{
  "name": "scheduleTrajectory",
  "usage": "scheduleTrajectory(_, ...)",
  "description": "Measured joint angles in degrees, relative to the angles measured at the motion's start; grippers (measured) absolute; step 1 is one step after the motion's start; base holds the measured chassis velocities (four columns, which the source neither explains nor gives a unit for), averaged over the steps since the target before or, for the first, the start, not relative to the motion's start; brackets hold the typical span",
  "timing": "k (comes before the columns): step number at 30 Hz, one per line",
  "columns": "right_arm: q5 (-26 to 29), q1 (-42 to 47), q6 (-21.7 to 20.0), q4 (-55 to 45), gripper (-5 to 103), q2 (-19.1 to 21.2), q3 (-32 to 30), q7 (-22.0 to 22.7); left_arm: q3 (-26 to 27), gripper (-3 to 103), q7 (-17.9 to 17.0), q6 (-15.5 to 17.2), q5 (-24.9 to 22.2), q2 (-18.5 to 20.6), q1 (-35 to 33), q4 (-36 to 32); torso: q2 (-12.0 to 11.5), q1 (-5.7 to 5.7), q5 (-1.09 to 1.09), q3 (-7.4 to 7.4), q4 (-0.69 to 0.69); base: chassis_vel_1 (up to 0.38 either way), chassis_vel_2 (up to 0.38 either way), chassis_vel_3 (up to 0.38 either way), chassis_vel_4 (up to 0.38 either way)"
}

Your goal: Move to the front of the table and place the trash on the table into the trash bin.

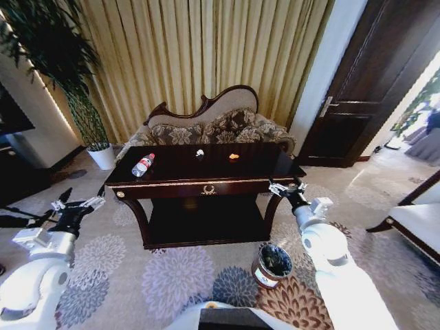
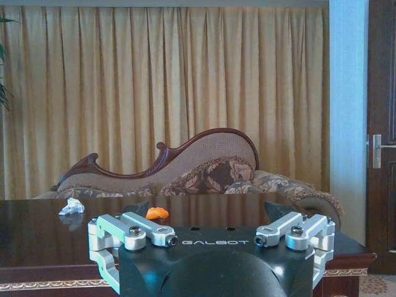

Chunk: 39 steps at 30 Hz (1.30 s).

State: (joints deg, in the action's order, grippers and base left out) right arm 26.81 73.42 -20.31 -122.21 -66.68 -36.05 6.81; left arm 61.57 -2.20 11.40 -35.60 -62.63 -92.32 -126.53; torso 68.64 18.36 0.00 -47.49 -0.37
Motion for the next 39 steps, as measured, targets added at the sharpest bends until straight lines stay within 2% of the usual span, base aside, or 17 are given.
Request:
scheduleTrajectory(8, 0.0, -0.3, 0.1, 0.3, 100, 0.0, 0.3, 0.0, -0.2, 100, 0.1, 0.0, 0.2, -0.3, -0.1, -0.1, 0.0, -0.01, 0.0, 0.0, 0.0, -0.103, 0.085, 0.087, -0.09)
scheduleTrajectory(39, 1.2, -1.5, 1.2, 0.9, 100, 0.6, 1.9, 0.0, -0.9, 100, 0.2, -0.2, 1.3, -1.1, -0.1, 0.9, 0.0, 0.0, -0.01, 0.0, 0.01, -0.191, 0.194, 0.189, -0.186)
